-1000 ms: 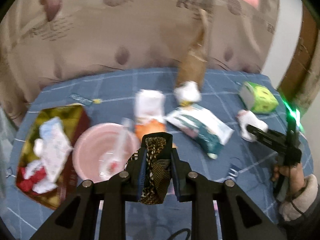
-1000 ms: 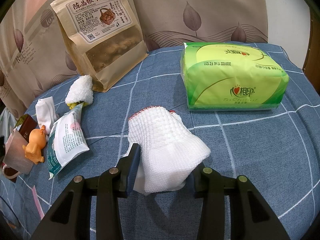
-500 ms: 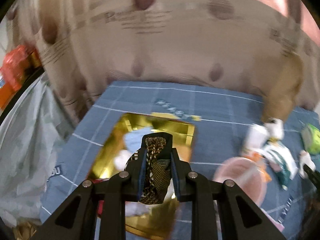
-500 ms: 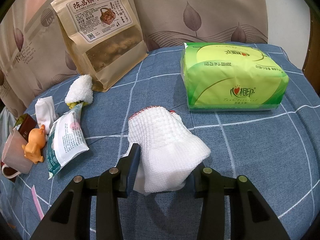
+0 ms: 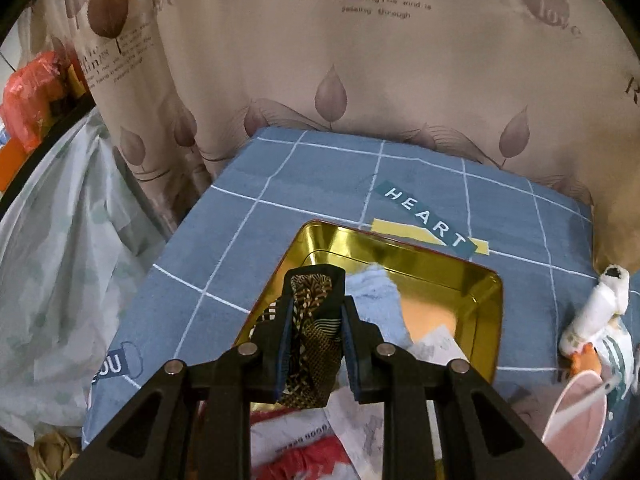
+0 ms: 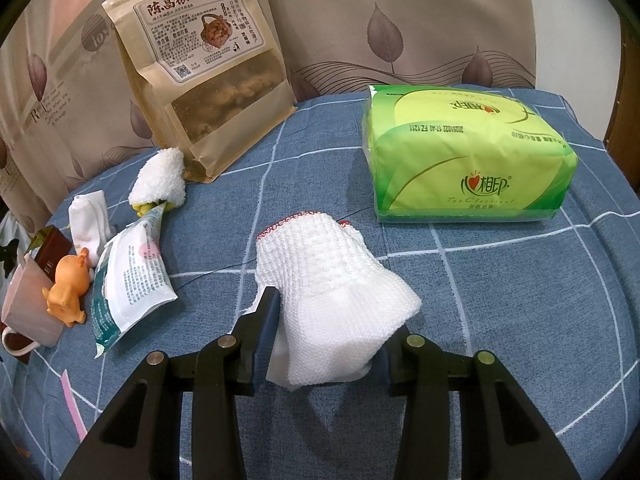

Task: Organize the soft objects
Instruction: 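Carry the dark knitted pouch into the gold tin tray and release it with the left tool, then carry the white mesh sock over the gold tin tray with the right tool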

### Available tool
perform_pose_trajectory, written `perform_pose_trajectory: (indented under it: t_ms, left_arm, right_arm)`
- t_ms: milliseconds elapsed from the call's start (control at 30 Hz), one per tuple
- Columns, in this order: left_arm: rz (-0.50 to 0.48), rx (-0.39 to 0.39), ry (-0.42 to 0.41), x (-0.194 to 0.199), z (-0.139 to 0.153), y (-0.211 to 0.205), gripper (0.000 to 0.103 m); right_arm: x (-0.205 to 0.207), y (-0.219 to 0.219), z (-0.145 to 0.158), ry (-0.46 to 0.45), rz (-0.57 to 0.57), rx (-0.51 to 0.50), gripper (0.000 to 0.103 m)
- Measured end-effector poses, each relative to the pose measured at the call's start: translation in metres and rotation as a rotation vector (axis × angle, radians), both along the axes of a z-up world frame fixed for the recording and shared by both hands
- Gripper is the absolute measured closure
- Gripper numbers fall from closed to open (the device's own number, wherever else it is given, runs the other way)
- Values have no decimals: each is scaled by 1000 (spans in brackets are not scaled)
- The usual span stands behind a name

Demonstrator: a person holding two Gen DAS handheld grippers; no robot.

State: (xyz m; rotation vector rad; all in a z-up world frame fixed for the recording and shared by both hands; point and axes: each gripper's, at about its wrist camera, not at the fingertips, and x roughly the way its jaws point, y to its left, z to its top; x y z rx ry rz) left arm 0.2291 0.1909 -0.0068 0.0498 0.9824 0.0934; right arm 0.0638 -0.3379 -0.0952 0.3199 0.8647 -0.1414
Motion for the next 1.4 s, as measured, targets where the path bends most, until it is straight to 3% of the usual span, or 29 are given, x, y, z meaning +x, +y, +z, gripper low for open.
perform_pose_trajectory:
  t_ms: [367, 500, 733, 1033, 1400]
  left_arm:
    - [18, 37, 41, 11, -18, 2, 64]
    - [16, 34, 44, 10, -17, 2, 54]
    - [22, 16, 8, -3, 0, 4, 51]
    - [17, 40, -68, -68, 20, 1, 51]
    - [9, 199, -183, -153, 17, -18, 51]
  right_arm:
    - [-1, -1, -1, 3, 1, -5, 63]
    - [-2, -2, -1, 3, 1, -6, 63]
    - [0, 0, -1, 7, 3, -13, 62]
    - [-2, 1, 0, 12, 4, -25, 62]
    - [1, 5, 2, 20, 6, -64, 63]
